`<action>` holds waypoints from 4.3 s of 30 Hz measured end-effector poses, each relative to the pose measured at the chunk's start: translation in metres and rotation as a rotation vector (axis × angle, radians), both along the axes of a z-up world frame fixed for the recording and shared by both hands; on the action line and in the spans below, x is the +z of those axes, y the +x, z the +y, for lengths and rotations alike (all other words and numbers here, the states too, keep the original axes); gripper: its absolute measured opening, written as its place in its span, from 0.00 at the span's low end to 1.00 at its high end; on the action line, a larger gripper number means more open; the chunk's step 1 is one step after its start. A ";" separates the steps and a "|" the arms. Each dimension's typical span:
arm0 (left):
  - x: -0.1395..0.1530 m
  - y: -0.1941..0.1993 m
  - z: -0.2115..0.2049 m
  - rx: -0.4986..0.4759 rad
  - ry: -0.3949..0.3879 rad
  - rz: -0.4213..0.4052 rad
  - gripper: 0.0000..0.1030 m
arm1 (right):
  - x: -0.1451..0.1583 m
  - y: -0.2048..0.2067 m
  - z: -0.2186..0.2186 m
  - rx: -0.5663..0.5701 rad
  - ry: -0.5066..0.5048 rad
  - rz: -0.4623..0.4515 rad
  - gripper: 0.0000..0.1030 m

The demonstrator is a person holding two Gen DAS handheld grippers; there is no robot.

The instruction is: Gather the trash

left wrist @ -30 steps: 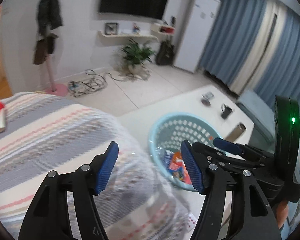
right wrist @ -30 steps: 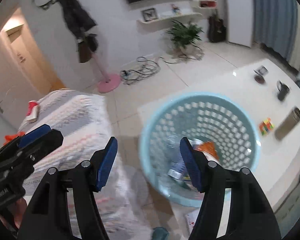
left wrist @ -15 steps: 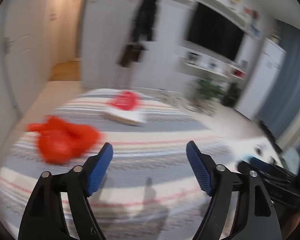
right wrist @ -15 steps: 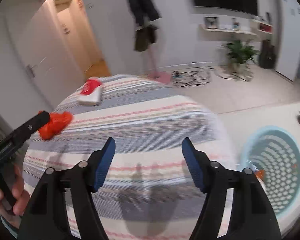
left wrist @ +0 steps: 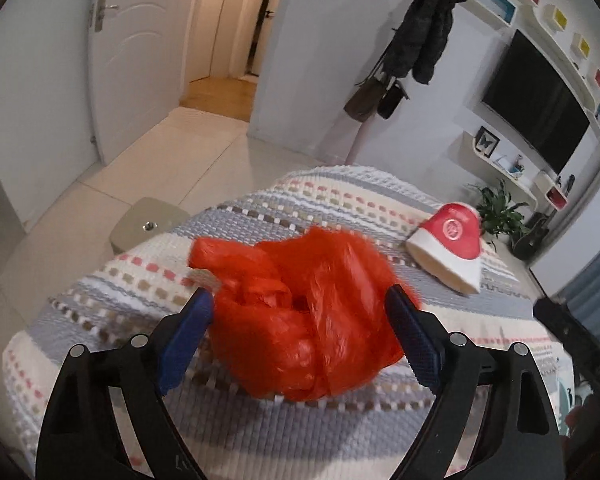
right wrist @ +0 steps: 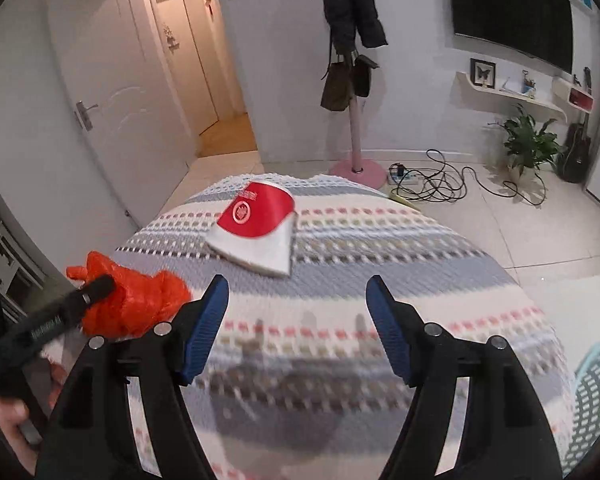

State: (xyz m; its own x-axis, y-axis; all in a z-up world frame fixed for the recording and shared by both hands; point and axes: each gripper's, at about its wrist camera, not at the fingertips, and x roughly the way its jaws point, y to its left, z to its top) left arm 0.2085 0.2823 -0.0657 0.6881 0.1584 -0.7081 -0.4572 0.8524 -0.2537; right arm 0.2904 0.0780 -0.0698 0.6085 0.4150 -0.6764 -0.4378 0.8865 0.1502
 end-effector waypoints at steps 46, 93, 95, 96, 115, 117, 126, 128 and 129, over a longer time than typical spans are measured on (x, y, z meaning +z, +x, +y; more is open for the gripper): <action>0.005 -0.011 -0.044 -0.168 0.200 -0.117 0.46 | 0.021 -0.009 0.036 0.087 -0.039 -0.062 0.31; -0.016 0.011 -0.491 -1.032 0.183 0.029 0.53 | -0.075 -0.124 -0.472 -0.836 0.118 0.221 0.33; -0.019 0.010 -0.492 -1.036 0.190 0.028 0.61 | -0.078 -0.123 -0.473 -0.837 0.126 0.231 0.40; -0.018 0.010 -0.493 -1.037 0.189 0.026 0.63 | -0.079 -0.123 -0.474 -0.841 0.128 0.236 0.46; 0.034 -0.041 -0.392 -0.912 0.098 -0.152 0.80 | -0.009 -0.151 -0.389 -0.685 0.041 0.075 0.56; 0.043 -0.052 -0.377 -0.882 0.103 -0.191 0.84 | 0.004 -0.158 -0.369 -0.651 0.004 0.029 0.57; 0.054 -0.102 -0.329 -0.660 0.270 -0.339 0.93 | 0.031 -0.204 -0.305 -0.621 -0.032 -0.165 0.68; 0.049 -0.107 -0.328 -0.633 0.320 -0.362 0.93 | 0.027 -0.208 -0.303 -0.631 -0.039 -0.166 0.68; 0.042 -0.110 -0.331 -0.600 0.375 -0.391 0.93 | 0.023 -0.210 -0.300 -0.641 -0.054 -0.166 0.68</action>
